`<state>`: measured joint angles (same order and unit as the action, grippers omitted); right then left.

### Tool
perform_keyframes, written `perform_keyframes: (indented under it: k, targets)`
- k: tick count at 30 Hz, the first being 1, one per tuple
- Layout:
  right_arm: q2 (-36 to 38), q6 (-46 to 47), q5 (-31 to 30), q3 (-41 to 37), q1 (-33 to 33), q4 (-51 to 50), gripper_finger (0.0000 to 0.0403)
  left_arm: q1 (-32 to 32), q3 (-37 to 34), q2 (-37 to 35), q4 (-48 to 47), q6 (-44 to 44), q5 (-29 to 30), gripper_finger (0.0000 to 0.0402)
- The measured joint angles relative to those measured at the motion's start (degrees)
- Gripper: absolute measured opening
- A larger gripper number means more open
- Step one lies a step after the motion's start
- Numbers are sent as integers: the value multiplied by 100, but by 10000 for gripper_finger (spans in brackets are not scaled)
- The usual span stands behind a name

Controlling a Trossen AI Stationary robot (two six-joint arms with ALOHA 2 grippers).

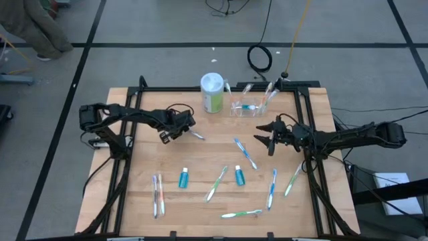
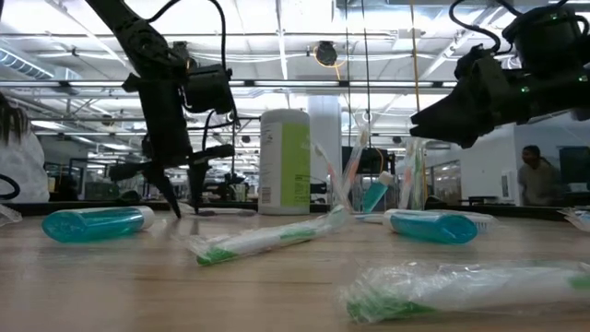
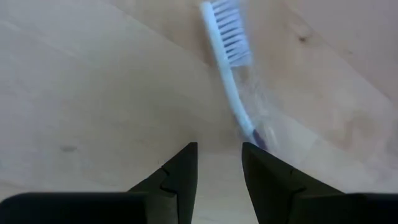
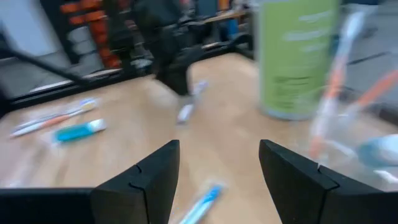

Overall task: Pick & Place toothbrushing station
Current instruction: Put the purple toothbrush into the transparent organizer

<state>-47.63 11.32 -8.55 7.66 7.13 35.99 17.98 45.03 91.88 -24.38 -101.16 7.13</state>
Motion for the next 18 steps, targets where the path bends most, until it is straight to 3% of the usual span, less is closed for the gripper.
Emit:
perform_keyframes:
  k: [10, 18]
  targets:
    - [-36, 17, 121, 2, -165, -163, 212, 70, 10, -407, 520, -154, 431, 129]
    - [-36, 193, 120, 2, -163, -157, 212, 429, 5, 70, 733, -92, 315, 129]
